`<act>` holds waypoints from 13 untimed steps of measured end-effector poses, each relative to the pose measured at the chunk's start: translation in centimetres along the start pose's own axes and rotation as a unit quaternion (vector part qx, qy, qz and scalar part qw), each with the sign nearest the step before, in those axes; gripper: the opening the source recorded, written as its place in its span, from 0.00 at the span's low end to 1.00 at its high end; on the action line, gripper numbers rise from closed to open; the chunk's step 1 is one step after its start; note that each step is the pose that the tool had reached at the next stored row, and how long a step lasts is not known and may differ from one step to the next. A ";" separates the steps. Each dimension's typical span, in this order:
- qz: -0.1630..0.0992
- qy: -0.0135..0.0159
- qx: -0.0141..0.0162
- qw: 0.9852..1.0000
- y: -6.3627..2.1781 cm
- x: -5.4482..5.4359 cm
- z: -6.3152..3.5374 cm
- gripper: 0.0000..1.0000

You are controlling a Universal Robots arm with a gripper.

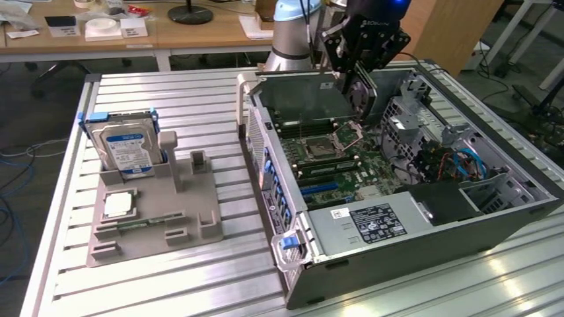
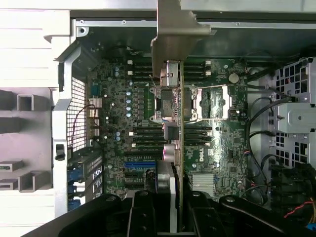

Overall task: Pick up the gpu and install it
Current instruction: 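Pick up the gpu and move the gpu toward the slot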

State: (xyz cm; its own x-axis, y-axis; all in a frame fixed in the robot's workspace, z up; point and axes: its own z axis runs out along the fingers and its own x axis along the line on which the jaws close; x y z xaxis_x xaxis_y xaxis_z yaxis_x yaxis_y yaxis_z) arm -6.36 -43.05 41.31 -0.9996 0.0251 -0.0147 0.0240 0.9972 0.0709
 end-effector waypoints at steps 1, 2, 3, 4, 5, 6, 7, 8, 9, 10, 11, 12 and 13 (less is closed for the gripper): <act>0.000 0.000 0.000 1.000 0.00 -0.1 0.00 0.28; 0.000 0.000 0.000 1.000 0.00 -0.2 0.01 0.28; 0.000 0.000 0.000 1.000 0.01 -0.2 0.01 0.28; 0.000 0.000 0.000 1.000 0.00 -0.3 0.01 0.28; 0.000 0.000 0.000 1.000 0.01 -0.3 0.01 0.28; 0.000 0.000 0.000 1.000 0.01 -0.3 0.01 0.28; 0.000 0.000 0.000 1.000 0.01 -0.3 0.02 0.28; 0.000 0.000 0.000 1.000 0.01 -0.3 0.02 0.28; 0.000 0.000 0.000 1.000 0.01 -0.3 0.01 0.28; 0.000 0.000 0.000 1.000 0.01 -0.3 0.02 0.28; 0.000 0.000 0.000 1.000 0.01 -0.3 0.02 0.28; 0.000 0.000 0.000 1.000 0.01 -0.3 0.02 0.28; 0.000 0.000 0.000 1.000 0.01 -0.3 0.02 0.28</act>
State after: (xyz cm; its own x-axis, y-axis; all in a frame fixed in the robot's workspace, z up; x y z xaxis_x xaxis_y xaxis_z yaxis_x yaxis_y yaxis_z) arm -6.09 -43.05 41.30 -0.9996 0.0252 -0.0147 0.0241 0.9972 0.0709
